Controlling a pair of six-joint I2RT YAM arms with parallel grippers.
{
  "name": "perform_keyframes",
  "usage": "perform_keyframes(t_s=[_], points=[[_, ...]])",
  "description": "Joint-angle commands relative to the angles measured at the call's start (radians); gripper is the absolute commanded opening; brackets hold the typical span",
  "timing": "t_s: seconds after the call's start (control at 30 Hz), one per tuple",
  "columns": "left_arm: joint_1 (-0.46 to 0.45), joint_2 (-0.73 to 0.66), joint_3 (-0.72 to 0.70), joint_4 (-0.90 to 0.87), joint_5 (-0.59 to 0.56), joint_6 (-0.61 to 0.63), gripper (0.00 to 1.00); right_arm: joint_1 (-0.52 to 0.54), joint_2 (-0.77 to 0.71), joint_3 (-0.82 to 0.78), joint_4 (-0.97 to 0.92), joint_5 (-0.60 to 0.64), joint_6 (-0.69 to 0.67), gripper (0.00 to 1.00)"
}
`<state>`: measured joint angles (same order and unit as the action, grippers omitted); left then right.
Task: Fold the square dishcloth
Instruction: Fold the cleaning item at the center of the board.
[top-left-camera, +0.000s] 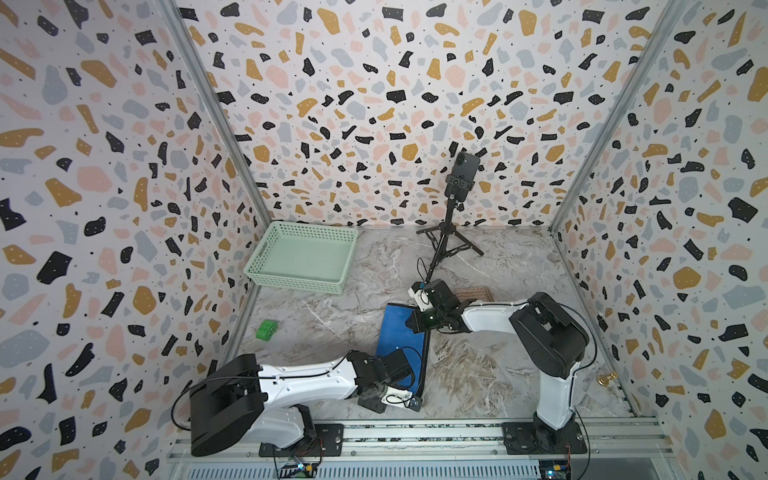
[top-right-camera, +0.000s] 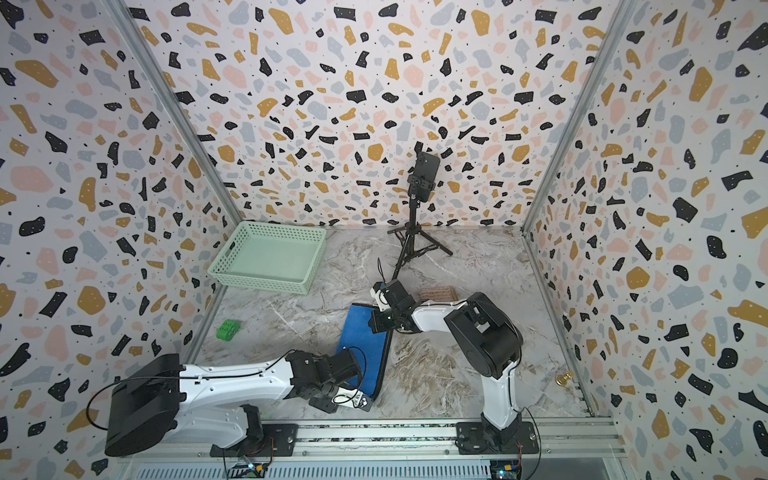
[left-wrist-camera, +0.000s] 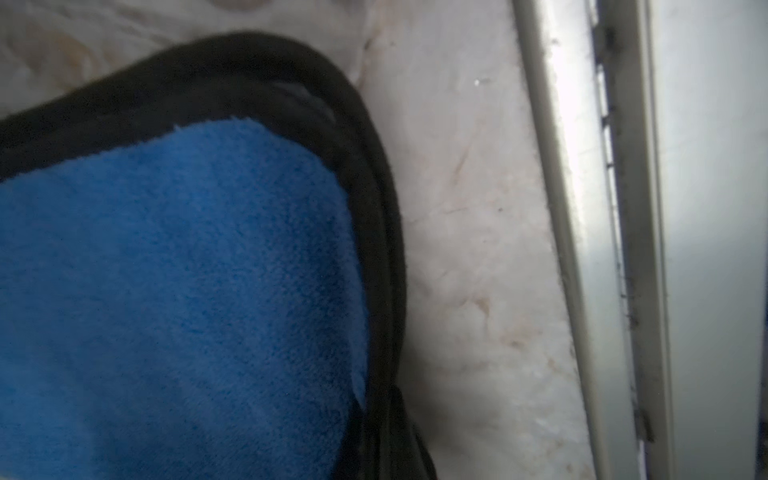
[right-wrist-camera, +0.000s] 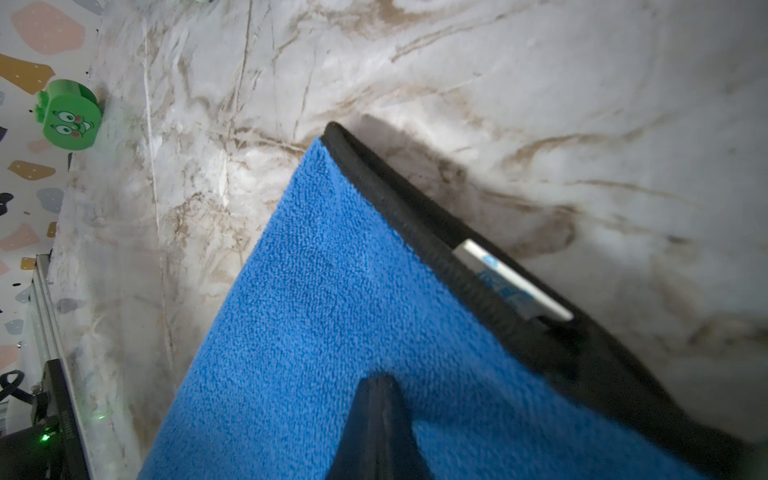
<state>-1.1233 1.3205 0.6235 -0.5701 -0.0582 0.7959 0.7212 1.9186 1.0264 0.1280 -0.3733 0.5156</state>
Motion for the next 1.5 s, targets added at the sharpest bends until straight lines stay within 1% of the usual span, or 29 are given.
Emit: perform_keyframes(t_s=[0.0, 0.17, 0.43, 0.63, 0.77, 0.9, 1.03, 1.13, 1.2, 1.27, 1.4, 1.47], points=[[-0.003, -0.028, -0.012, -0.013, -0.003, -0.007, 0.00, 0.000, -0.051, -0.037, -0.045, 0.020, -0.009, 0.00], [-0.003, -0.139, 0.011, -0.090, 0.044, -0.021, 0.00, 0.011, -0.095, -0.055, -0.040, 0.028, -0.022, 0.00], [-0.003, -0.311, 0.053, -0.229, 0.058, -0.006, 0.00, 0.054, -0.164, -0.052, -0.067, 0.021, -0.052, 0.00], [-0.003, -0.350, 0.079, -0.303, 0.049, 0.025, 0.00, 0.119, -0.203, -0.057, -0.113, 0.005, -0.057, 0.00], [-0.003, -0.346, 0.116, -0.317, 0.006, 0.057, 0.00, 0.167, -0.186, -0.087, -0.104, -0.008, -0.035, 0.00], [0.003, -0.331, 0.137, -0.254, -0.075, 0.115, 0.00, 0.204, -0.150, -0.104, -0.117, -0.022, -0.028, 0.00], [0.034, -0.290, 0.178, -0.220, -0.094, 0.173, 0.00, 0.204, -0.151, -0.118, -0.086, -0.101, 0.000, 0.00], [0.083, -0.235, 0.215, -0.183, -0.105, 0.216, 0.00, 0.165, -0.196, -0.122, -0.029, -0.165, 0.053, 0.00], [0.123, -0.193, 0.246, -0.158, -0.101, 0.241, 0.00, 0.126, -0.225, -0.112, -0.037, -0.125, 0.053, 0.00], [0.158, -0.153, 0.288, -0.152, -0.087, 0.251, 0.00, 0.083, -0.223, -0.088, -0.073, -0.072, 0.034, 0.00], [0.196, -0.101, 0.361, -0.172, -0.037, 0.258, 0.00, 0.041, -0.118, -0.018, -0.161, 0.010, -0.023, 0.00], [0.212, -0.082, 0.386, -0.167, -0.019, 0.271, 0.00, 0.040, -0.055, -0.002, -0.165, 0.015, -0.033, 0.00]])
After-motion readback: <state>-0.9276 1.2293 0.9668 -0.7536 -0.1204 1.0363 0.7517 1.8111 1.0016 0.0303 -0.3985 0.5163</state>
